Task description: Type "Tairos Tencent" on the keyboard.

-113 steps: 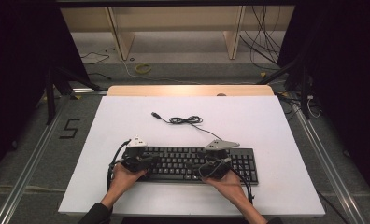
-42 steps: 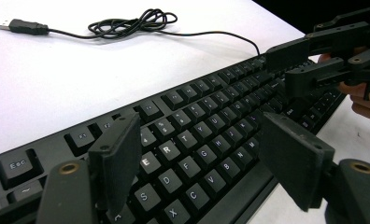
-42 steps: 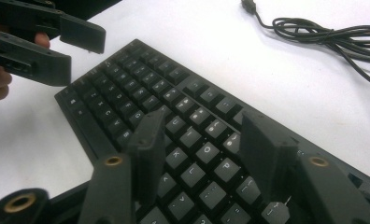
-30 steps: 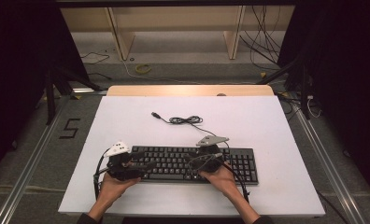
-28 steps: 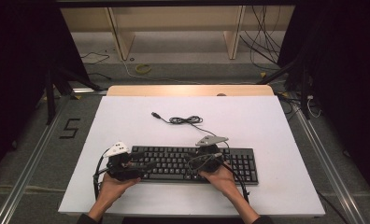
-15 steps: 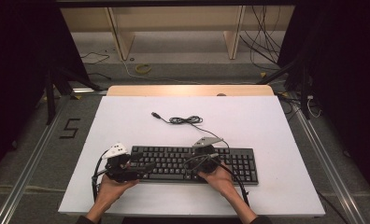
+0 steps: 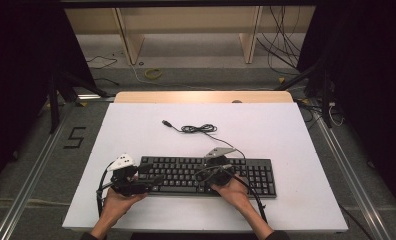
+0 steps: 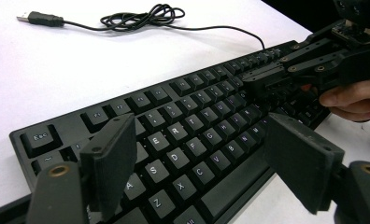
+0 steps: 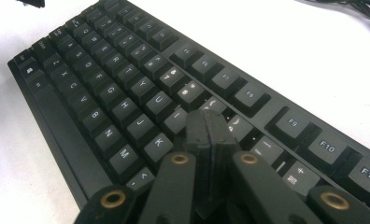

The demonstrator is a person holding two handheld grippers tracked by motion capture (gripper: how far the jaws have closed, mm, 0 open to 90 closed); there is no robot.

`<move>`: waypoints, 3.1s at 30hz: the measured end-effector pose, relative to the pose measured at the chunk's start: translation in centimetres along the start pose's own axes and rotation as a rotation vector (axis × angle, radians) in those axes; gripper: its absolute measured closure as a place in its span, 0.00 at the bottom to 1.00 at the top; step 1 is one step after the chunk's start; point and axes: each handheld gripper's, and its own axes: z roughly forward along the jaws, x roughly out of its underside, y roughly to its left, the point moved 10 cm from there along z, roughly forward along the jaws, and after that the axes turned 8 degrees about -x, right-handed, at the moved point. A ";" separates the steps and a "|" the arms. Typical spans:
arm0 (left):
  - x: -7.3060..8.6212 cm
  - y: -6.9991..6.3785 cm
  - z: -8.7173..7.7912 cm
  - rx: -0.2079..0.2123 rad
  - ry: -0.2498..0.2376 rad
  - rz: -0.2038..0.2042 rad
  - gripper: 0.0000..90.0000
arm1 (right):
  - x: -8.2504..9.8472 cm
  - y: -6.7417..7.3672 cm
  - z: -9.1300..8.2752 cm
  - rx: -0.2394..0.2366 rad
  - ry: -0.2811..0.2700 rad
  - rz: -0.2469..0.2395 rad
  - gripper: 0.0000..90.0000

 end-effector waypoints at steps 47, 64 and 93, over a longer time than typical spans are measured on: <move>1.5 1.4 1.6 -0.046 0.105 0.020 0.76 | -0.6 1.2 -3.7 -0.042 -0.114 0.047 0.48; 2.0 1.1 2.0 -0.056 0.151 0.059 0.95 | -0.2 1.6 -4.4 -0.055 -0.124 0.041 0.44; 2.5 1.7 2.6 -0.087 0.202 0.050 0.99 | 0.1 2.8 -4.6 -0.076 -0.126 0.022 0.40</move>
